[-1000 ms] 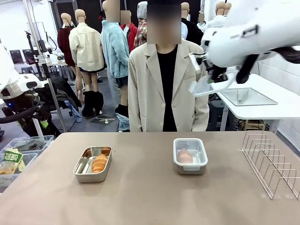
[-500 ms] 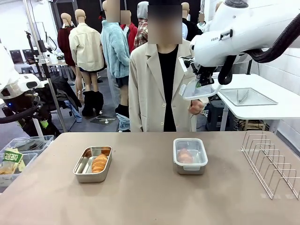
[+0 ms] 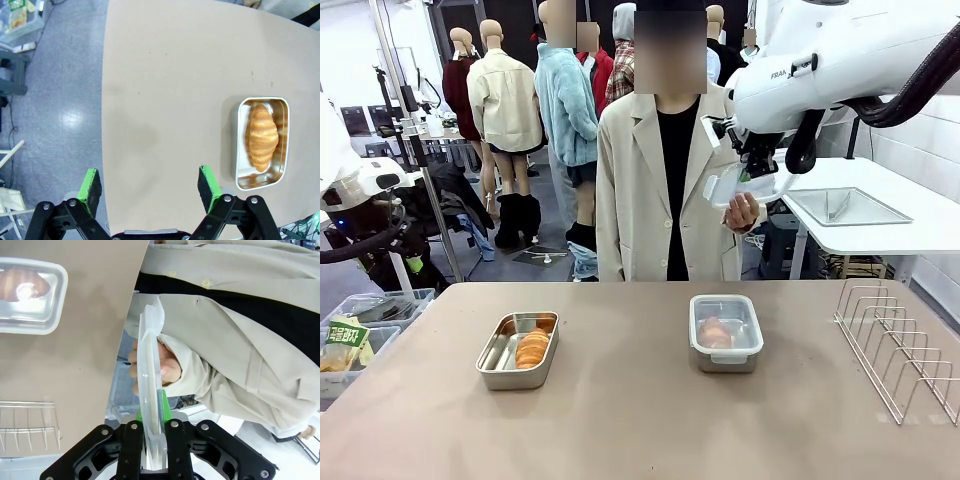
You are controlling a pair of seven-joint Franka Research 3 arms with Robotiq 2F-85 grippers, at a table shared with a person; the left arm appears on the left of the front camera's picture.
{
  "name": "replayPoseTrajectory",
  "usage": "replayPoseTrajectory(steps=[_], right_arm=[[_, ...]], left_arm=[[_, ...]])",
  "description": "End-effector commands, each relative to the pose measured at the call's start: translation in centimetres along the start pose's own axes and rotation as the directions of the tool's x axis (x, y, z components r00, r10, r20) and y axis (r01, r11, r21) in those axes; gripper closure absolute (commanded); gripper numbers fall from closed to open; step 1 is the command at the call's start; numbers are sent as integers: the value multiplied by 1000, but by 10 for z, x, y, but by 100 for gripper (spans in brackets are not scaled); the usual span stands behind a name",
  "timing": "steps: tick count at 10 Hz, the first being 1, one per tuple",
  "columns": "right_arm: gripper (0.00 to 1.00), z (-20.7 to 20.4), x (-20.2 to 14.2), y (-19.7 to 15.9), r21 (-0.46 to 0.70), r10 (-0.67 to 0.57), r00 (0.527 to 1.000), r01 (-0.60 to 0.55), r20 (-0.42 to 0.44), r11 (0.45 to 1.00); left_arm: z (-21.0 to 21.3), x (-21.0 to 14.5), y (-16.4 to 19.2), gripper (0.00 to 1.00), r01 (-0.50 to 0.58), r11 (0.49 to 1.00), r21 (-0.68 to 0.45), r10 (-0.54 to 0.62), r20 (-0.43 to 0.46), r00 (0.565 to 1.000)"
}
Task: Place the bread in airtight containers.
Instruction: Release when the human grabs the Airtight Container lid.
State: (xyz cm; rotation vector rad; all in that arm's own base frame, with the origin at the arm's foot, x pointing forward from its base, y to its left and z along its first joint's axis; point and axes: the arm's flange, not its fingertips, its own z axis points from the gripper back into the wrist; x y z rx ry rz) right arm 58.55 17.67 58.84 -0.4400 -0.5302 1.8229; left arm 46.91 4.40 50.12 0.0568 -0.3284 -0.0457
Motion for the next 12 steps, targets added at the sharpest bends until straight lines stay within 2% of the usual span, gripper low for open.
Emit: replayPoseTrajectory(steps=[1,3,4,6,9,12], right_arm=[[100,-2,1,-4,13,-5,1000,6,-27,1000],[100,2,-1,-1,28,-4,1000,5,-21,1000],[92,11,-5,4,43,-20,999,21,-29,999],[55,47,-33,14,172,-19,1000,16,17,985],[0,94,-95,38,297,-123,991,102,54,949],[0,109,-152,63,451,-260,959,184,114,873]], left_arm=[[1,-1,0,0,-15,1000,8,15,2,1000],[1,-1,0,0,-15,1000,8,15,2,1000],[1,-1,0,0,-15,1000,8,15,2,1000],[1,-1,0,0,-15,1000,8,15,2,1000],[1,-1,0,0,-15,1000,8,15,2,1000],[1,-1,0,0,-15,1000,8,15,2,1000]])
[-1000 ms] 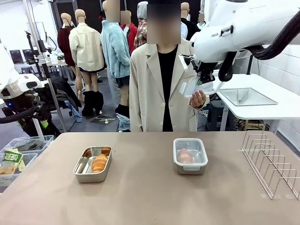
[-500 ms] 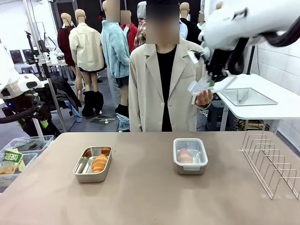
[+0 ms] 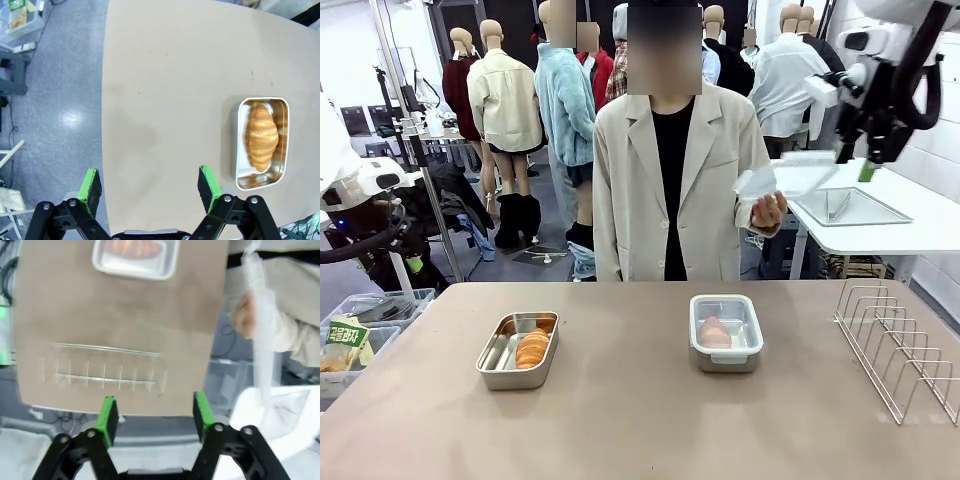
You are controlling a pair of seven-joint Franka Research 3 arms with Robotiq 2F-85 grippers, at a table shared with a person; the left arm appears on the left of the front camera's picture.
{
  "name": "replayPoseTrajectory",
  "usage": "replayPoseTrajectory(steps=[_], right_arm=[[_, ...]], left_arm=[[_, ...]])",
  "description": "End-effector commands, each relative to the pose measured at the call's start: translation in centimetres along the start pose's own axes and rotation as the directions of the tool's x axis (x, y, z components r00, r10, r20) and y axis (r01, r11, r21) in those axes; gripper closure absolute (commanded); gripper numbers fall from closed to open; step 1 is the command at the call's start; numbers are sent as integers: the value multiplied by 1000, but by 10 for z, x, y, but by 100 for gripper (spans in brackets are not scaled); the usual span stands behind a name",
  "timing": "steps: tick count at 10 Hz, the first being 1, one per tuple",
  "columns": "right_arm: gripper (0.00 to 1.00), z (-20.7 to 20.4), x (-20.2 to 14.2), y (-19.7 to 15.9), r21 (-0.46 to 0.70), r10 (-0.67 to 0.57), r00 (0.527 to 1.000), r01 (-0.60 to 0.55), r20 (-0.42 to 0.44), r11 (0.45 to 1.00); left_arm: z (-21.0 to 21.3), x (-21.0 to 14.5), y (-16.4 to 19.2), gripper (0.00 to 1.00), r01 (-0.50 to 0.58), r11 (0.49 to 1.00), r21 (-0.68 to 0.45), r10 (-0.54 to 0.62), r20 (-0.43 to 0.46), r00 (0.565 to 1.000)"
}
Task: Place the bread in airtight containers.
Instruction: Release when the human grabs the Airtight Container lid.
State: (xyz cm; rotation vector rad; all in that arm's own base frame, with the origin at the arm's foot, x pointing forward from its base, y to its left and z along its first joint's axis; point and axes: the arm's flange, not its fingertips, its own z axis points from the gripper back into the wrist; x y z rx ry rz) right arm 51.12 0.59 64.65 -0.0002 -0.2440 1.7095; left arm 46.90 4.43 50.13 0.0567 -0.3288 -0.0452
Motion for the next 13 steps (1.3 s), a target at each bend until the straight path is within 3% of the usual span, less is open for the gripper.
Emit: replayPoseTrajectory(steps=[1,4,7,13], right_arm=[[0,0,-25,-6,60,-66,994,60,88,996],[0,-25,-66,-4,197,-140,982,113,129,974],[0,-43,-91,6,214,-167,965,123,202,969],[0,-50,-94,9,212,-183,966,144,181,967]], left_arm=[[1,-1,0,0,-14,1000,8,14,1,1000],[1,-1,0,0,-14,1000,8,14,1,1000],[1,-1,0,0,-14,1000,8,14,1,1000],[1,-1,0,0,-14,1000,8,14,1,1000]])
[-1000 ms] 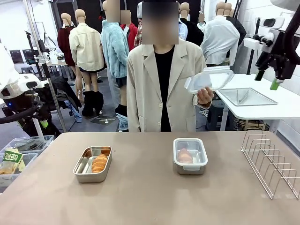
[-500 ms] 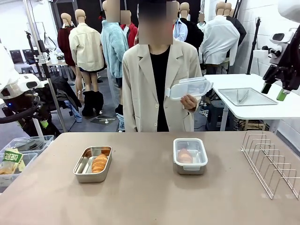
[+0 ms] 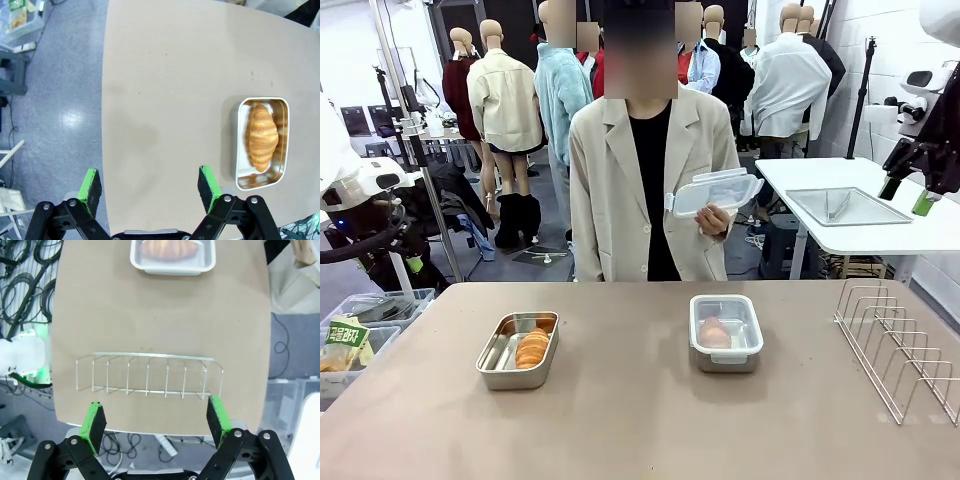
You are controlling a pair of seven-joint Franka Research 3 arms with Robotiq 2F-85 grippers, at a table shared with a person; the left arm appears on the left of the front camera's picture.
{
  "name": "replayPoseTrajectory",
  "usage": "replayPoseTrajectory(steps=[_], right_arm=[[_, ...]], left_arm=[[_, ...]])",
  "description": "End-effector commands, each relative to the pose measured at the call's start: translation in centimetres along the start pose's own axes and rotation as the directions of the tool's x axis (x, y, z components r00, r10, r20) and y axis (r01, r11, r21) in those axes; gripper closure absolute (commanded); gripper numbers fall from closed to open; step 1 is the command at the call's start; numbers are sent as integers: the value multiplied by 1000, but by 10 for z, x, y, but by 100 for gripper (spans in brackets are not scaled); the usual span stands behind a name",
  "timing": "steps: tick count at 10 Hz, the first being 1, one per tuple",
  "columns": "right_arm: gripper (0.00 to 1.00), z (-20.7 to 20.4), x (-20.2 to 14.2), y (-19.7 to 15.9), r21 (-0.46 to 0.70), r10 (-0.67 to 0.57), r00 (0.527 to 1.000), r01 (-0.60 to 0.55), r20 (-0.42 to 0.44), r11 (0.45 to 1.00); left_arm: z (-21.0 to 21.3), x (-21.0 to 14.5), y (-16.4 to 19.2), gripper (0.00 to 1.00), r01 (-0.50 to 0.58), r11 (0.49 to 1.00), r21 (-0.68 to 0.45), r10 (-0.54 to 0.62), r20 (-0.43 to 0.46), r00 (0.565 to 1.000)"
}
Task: Place the bread in airtight containers.
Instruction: Release when the human grabs the Airtight Container lid.
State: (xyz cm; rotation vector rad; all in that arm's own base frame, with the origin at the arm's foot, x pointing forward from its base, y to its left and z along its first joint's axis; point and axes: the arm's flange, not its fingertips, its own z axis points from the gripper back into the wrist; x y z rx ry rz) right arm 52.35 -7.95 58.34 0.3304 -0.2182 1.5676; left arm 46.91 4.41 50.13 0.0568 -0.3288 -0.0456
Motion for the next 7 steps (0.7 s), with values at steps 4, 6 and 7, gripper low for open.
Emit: replayPoseTrajectory(steps=[4,6,7], right_arm=[[0,-1,0,-1,2,-6,1000,6,-1,1000],[0,-1,0,-1,2,-6,1000,6,-1,1000],[0,-1,0,-1,2,-6,1000,6,-1,1000]], left_arm=[[1,-1,0,0,-15,1000,8,15,1,1000],[1,-1,0,0,-15,1000,8,15,1,1000],[1,-1,0,0,-15,1000,8,15,1,1000]])
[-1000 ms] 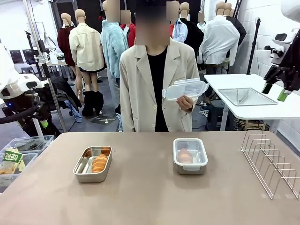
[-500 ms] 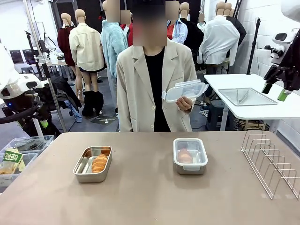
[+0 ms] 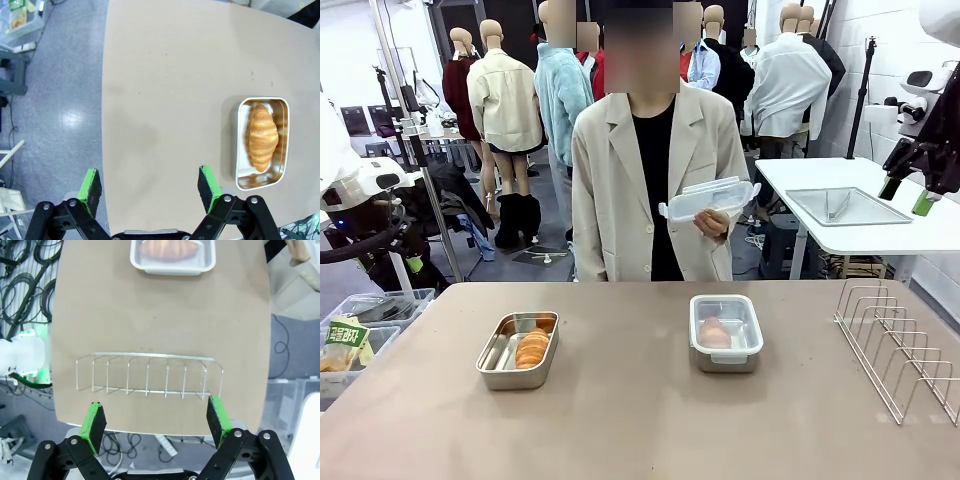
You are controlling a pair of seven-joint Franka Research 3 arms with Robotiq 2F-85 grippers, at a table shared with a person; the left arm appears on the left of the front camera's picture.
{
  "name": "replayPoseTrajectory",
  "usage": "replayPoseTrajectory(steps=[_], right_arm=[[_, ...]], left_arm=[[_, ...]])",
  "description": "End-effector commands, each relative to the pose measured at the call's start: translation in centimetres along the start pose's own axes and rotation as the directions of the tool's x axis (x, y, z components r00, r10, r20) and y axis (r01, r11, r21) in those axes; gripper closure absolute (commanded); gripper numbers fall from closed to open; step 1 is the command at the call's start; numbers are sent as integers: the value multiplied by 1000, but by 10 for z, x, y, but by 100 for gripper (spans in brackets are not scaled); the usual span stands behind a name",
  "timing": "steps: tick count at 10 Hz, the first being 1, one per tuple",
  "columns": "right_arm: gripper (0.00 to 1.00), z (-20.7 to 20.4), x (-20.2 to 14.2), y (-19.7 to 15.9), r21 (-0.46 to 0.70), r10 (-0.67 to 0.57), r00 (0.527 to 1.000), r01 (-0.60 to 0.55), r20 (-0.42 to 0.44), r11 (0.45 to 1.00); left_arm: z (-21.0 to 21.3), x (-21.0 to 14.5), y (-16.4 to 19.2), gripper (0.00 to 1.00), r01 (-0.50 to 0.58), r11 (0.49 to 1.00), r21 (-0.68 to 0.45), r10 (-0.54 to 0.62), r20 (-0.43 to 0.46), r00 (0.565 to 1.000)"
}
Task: Place the bread in airtight containers.
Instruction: Release when the human grabs the Airtight Container lid.
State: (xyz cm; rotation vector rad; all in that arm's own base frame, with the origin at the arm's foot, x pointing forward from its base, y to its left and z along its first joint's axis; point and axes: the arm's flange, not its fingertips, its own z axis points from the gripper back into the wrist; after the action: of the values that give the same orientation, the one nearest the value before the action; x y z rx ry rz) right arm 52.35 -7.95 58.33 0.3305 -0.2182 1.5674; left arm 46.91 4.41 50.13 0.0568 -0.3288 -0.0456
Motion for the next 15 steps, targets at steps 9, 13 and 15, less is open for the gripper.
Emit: replayPoseTrajectory(steps=[9,13,15], right_arm=[[0,-1,0,-1,2,-6,1000,6,-1,1000],[0,-1,0,-1,2,-6,1000,6,-1,1000],[0,-1,0,-1,2,-6,1000,6,-1,1000]], left_arm=[[1,-1,0,0,-15,1000,8,15,1,1000],[1,-1,0,0,-15,1000,8,15,1,1000],[1,-1,0,0,-15,1000,8,15,1,1000]])
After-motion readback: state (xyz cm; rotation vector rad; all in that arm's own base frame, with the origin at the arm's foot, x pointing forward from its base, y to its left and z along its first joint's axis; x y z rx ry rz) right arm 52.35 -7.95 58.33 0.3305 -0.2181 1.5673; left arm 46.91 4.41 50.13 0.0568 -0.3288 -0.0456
